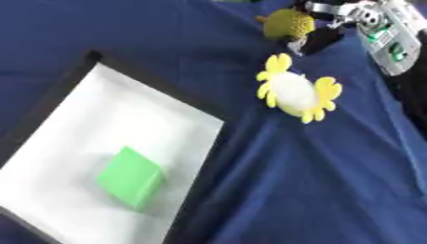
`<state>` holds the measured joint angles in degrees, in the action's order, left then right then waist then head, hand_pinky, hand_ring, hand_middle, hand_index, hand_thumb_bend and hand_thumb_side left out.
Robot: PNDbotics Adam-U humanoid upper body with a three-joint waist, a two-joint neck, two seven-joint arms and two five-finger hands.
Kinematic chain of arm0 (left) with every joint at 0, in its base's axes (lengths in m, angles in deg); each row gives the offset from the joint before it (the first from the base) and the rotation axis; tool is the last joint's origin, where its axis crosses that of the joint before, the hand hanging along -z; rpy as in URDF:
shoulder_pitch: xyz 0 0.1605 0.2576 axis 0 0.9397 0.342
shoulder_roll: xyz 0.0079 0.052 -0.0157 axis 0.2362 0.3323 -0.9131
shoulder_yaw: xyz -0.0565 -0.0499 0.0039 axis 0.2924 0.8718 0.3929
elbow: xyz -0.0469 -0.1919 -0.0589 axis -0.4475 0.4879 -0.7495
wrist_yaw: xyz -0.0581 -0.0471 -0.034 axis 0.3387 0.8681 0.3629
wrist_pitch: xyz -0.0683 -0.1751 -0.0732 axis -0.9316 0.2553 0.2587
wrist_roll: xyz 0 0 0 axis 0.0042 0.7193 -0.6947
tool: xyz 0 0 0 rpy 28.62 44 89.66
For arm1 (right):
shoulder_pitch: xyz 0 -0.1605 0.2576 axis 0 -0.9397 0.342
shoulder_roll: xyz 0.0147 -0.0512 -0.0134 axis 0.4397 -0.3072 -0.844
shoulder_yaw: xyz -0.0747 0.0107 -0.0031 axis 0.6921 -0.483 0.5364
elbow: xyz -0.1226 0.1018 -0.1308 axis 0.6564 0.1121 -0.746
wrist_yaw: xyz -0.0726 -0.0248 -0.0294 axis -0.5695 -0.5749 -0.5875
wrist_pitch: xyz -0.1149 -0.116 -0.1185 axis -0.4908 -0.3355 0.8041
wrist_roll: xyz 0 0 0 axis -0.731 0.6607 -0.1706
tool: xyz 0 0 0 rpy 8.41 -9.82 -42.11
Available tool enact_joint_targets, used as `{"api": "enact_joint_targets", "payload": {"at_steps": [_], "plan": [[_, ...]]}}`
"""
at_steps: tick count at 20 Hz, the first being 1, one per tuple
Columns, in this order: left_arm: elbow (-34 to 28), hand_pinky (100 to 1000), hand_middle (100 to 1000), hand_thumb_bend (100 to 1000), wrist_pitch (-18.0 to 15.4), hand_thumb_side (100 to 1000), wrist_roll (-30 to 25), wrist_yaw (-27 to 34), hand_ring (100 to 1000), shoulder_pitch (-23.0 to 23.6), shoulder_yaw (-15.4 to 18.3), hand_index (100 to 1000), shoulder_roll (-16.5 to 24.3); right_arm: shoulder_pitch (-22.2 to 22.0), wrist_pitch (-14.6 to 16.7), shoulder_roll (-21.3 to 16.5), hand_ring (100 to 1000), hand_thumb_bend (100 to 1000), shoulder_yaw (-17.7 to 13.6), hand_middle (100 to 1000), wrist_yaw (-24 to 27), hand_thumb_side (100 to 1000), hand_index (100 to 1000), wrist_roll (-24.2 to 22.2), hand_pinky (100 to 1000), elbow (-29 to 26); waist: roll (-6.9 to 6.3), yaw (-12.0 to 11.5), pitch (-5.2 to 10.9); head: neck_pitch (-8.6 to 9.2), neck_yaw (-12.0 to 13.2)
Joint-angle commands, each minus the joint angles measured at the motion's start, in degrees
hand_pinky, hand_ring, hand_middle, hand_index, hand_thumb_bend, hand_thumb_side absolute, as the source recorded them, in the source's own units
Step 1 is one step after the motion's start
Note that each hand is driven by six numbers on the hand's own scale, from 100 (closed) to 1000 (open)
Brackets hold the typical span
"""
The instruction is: Pick up objects on the table and place them in the box.
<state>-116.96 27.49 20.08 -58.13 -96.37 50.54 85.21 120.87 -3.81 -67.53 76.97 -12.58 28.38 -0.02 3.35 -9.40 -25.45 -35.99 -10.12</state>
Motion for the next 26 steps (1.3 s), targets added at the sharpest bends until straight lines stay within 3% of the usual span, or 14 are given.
{"api": "enact_joint_targets", "payload": {"at_steps": [1,9,17,21,26], "plan": [[-0.81,891,745,244,0.22,765,-0.05,-0.19,810,-0.03,0.7,869,1.14,1.0,0.38,-2.66,980,100,-0.51,1000,1.22,401,938,-1.81,886,-0.46,-0.69,0.16,4.9,-0.26,0.19],[-0.81,890,743,244,0.5,767,-0.04,-0.31,810,0.07,0.72,869,1.11,0.34,1.18,-3.26,1000,100,-0.4,1000,4.81,458,994,-6.93,908,-0.35,-0.53,0.21,4.8,-0.67,-1.94],[-0.81,891,743,244,0.67,769,-0.17,-0.34,810,0.09,0.68,870,1.12,0.43,0.13,-3.19,995,100,-0.9,1000,5.25,361,943,-5.43,894,-0.17,-0.52,0.19,4.61,-0.48,-2.26],[-0.81,891,743,244,0.7,769,-0.19,-0.47,810,0.17,0.72,872,1.03,0.7,-0.55,-3.48,940,100,-1.3,878,4.89,311,838,-1.03,866,-1.13,-0.53,0.26,4.82,-0.48,-2.0],[-0.81,890,743,243,0.71,772,-0.23,-0.66,810,0.43,0.73,872,0.97,1.05,-2.36,-4.26,850,100,-2.22,712,3.71,273,675,9.72,821,-3.74,-0.57,0.46,5.34,-0.87,-1.58]]}}
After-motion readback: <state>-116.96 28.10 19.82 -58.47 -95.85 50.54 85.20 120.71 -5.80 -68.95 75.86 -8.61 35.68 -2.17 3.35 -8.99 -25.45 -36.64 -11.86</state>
